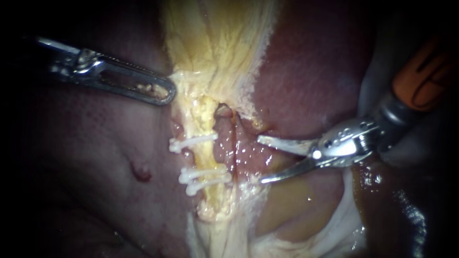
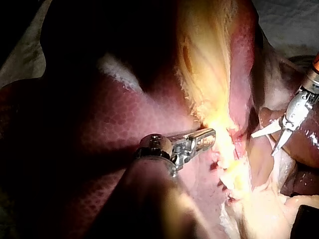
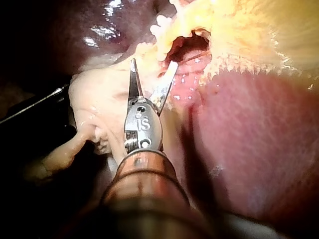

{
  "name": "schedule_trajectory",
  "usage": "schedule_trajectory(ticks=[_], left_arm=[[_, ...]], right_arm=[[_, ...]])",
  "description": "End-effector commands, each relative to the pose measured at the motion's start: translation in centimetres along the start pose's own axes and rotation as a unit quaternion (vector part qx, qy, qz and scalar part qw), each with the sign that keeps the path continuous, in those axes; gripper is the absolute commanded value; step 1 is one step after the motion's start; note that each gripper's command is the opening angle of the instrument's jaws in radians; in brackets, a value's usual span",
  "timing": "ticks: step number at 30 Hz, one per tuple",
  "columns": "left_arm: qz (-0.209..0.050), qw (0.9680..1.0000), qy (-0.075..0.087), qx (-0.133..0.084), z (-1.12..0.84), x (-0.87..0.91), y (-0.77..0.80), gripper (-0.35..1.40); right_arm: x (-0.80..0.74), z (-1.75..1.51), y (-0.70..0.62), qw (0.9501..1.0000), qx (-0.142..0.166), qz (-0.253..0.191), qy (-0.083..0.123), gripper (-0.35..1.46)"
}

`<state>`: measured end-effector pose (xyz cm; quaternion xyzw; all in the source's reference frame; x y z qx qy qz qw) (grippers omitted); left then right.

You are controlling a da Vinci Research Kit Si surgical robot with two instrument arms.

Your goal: Go to the cutting position left tube

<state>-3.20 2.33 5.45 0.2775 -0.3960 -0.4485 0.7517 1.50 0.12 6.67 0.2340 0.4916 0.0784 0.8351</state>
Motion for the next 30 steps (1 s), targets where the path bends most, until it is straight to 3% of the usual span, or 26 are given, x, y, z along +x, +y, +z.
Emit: schedule_trajectory(ticks=[1,10,19,30], left_arm=[[0.000,1.0000,0.000,-0.001,0.01,0.00,0.00,-0.35],[0.000,1.0000,-0.002,-0.004,0.03,0.01,-0.05,-0.35],[-0.001,1.0000,-0.002,-0.003,0.04,0.01,-0.07,-0.35],[-0.001,1.0000,-0.002,-0.003,0.05,0.01,-0.07,-0.35]], right_arm=[[-0.01,0.04,0.01,1.0000,0.005,0.001,-0.003,1.45],[-0.13,0.35,0.05,0.9993,0.029,0.012,-0.021,1.45],[-0.23,0.58,0.24,0.9982,0.049,0.025,-0.024,1.45],[-0.30,0.67,0.39,0.9970,0.067,0.029,-0.026,1.45]])
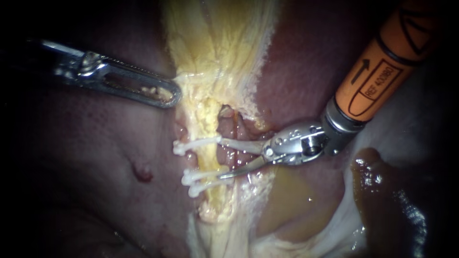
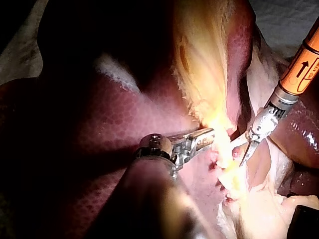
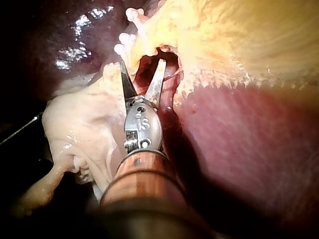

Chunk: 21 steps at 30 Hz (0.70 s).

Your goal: Go to the cutting position left tube

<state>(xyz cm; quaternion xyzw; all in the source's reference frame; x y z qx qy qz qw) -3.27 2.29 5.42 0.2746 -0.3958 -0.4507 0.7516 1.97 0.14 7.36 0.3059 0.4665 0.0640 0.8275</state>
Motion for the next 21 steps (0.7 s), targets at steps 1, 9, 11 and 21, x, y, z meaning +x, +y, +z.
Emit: schedule_trajectory(ticks=[1,9,11,21], left_arm=[[0.000,1.0000,0.000,0.000,0.00,0.00,0.00,-0.35],[0.000,1.0000,0.001,0.001,0.01,0.00,0.00,-0.35],[0.000,1.0000,0.001,0.001,0.02,0.00,0.00,-0.35],[0.000,1.0000,0.001,0.001,0.05,0.00,0.00,-0.35]], right_arm=[[-0.01,0.00,0.00,1.0000,0.000,-0.001,0.000,1.45],[0.07,0.06,-0.04,0.9999,0.011,-0.004,0.007,1.45],[0.11,0.09,-0.06,0.9998,0.018,-0.005,0.011,1.45],[0.32,0.25,-0.18,0.9981,0.052,-0.012,0.031,1.42]])
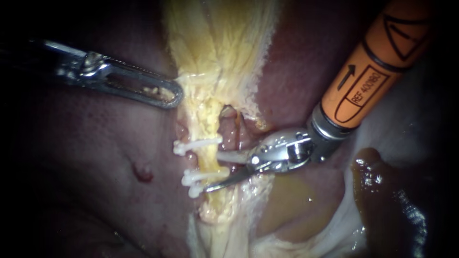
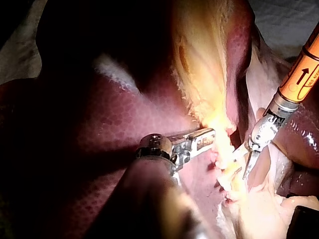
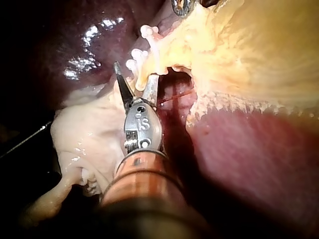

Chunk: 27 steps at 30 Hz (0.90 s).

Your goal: Go to the cutting position left tube

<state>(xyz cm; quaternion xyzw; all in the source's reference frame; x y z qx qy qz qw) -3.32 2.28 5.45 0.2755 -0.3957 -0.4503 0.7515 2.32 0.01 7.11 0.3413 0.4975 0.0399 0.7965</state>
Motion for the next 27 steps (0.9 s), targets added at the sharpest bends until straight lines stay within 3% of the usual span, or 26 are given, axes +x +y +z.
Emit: schedule_trajectory(ticks=[1,10,27], left_arm=[[0.000,1.0000,0.000,0.000,0.00,0.00,0.00,-0.35],[0.000,1.0000,0.000,0.000,0.02,-0.01,0.00,-0.35],[0.000,1.0000,0.000,0.000,0.03,-0.01,0.00,-0.35]], right_arm=[[0.01,0.02,0.00,1.0000,0.002,-0.002,0.001,1.42],[0.10,0.23,0.10,1.0000,0.002,0.000,0.007,1.40],[0.24,0.46,0.27,0.9982,-0.017,0.035,0.046,1.39]])
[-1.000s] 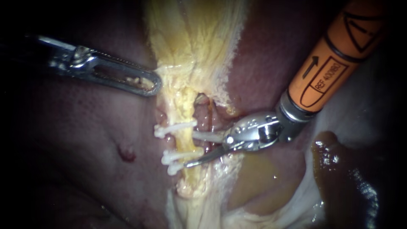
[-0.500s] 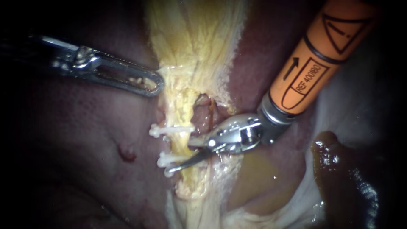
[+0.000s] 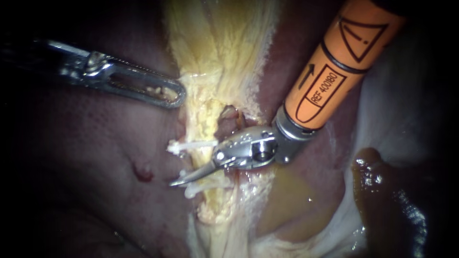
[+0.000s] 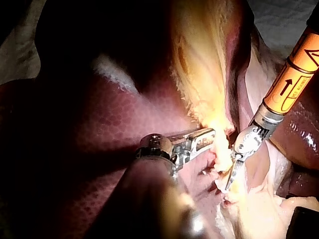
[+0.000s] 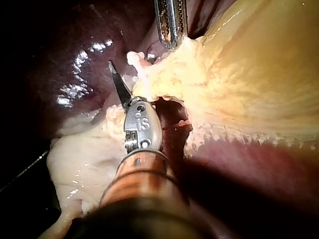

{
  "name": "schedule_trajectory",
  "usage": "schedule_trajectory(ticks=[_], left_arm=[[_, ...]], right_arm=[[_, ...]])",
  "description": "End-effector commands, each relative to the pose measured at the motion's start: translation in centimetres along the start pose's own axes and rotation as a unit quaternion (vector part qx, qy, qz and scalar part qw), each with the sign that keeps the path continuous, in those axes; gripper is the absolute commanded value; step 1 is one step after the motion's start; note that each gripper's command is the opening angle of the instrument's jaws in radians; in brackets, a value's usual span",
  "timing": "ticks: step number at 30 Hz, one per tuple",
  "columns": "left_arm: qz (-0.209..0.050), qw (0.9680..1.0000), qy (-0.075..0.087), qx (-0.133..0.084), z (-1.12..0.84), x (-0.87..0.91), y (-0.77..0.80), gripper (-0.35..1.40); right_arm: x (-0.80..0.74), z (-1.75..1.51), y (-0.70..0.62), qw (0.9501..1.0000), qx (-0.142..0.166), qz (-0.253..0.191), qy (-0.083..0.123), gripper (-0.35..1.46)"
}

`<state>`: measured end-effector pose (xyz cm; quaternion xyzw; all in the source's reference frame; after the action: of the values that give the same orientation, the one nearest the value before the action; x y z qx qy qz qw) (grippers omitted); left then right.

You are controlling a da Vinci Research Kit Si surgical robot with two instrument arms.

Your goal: Go to the cutting position left tube

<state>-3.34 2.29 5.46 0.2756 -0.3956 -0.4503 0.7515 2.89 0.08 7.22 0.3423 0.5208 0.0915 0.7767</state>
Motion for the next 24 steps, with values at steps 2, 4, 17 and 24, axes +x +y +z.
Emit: schedule_trajectory(ticks=[2,4,17,24], left_arm=[[0.000,1.0000,0.000,0.000,0.00,0.00,0.00,-0.35],[0.000,1.0000,0.000,0.000,0.00,0.00,0.00,-0.35],[0.000,1.0000,0.000,0.001,0.00,0.00,0.04,-0.35],[0.000,1.0000,0.000,0.001,0.00,0.00,0.05,-0.35]], right_arm=[[0.00,0.00,-0.01,1.0000,0.001,0.001,0.001,1.40],[0.01,0.00,-0.02,1.0000,0.000,0.001,0.006,1.40],[0.18,0.02,-0.37,0.9977,0.061,-0.001,0.030,1.42],[0.27,0.01,-0.46,0.9968,0.068,0.003,0.041,1.42]])
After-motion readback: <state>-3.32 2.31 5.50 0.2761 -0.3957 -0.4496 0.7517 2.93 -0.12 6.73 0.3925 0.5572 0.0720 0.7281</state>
